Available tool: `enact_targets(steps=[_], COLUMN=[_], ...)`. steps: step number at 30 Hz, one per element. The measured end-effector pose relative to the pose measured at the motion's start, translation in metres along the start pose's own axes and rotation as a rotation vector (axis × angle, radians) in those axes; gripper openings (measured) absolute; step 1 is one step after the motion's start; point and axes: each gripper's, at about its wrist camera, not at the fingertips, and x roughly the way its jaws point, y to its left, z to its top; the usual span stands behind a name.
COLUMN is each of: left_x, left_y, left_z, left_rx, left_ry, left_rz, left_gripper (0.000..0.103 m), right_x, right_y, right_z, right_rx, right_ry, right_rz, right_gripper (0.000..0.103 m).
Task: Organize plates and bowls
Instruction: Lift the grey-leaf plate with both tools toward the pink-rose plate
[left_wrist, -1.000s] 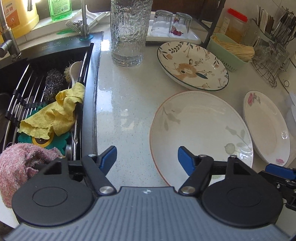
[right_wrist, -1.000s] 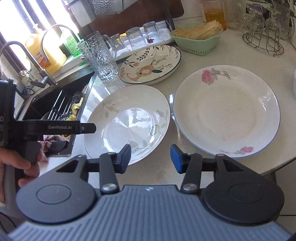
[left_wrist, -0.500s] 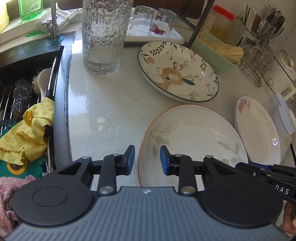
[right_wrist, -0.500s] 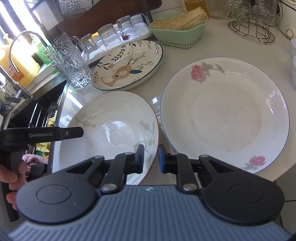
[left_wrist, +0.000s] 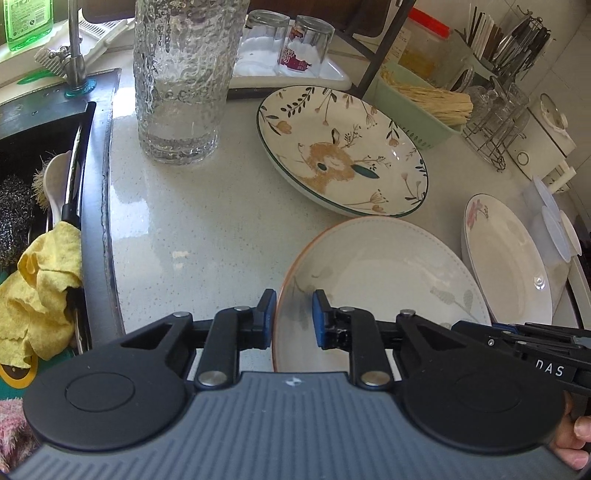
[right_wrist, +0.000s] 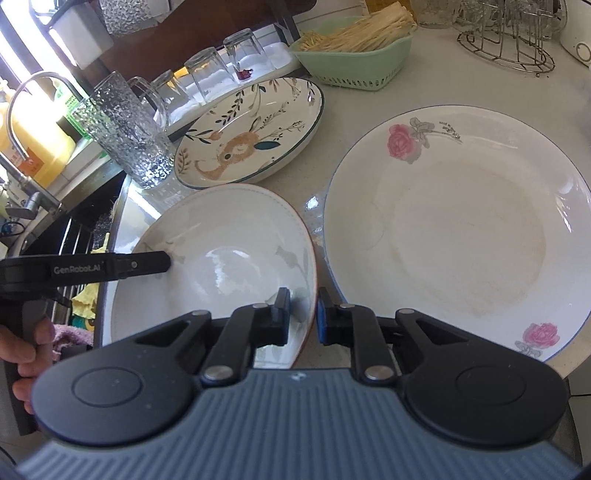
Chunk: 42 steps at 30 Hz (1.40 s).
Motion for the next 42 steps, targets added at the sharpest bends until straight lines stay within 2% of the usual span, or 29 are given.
enact_targets(steps=[7,14,19,23,27,29,36,42], left_x=[-0.002,-0.025,-0.038,-0.042,-0.044,-0.043,-0.006,0.041], left_y=[0.013,0.012,-0.011,-0.031,-0.056,-0.076,-0.121,-0.150], left_z=[0.005,0.018,0.034,0.046,0.057,0.063,0.074,0.090], left_rx=[-0.066,-0.119,-0.080,-0.110,-0.128,-0.087,-0.017,0.015], left_ry=[0.015,0.002,0.025,0.027,0.001,-0.003,0.049,0.132], left_rz=[-0.063,-0.118,-0.152,-0.185,-0.237,-0.242,-0.183,-0.163], left_gripper=[0.024,0.024,0.024,0.024,0.024,0.024,0.024,0.024], right_x=[-0.005,-0.025,-0.046,-0.060,-0.071,-0.073,-0.078,-0.066], right_y=[0.000,-0.003,-0.017,-0.035,-0.055,-0.065,-0.107,-0.139], right_z=[0.010,0.020,0.033,0.045,0.052,0.054,0.064,0.072], right_rx=[0.016,0.033,0.097,0.112,0.108,0.098,0.130,0.114], right_ry=[0.016,0.006,0.000,-0.012,-0.020,-0.026,-0.043,-0.043], right_rz=[0.048,0.092,0.098,0.100,0.065,0.038,0.046,-0.006], right_gripper=[0.018,0.018,0.018,0.018,0.018,0.018,0.018,0.018])
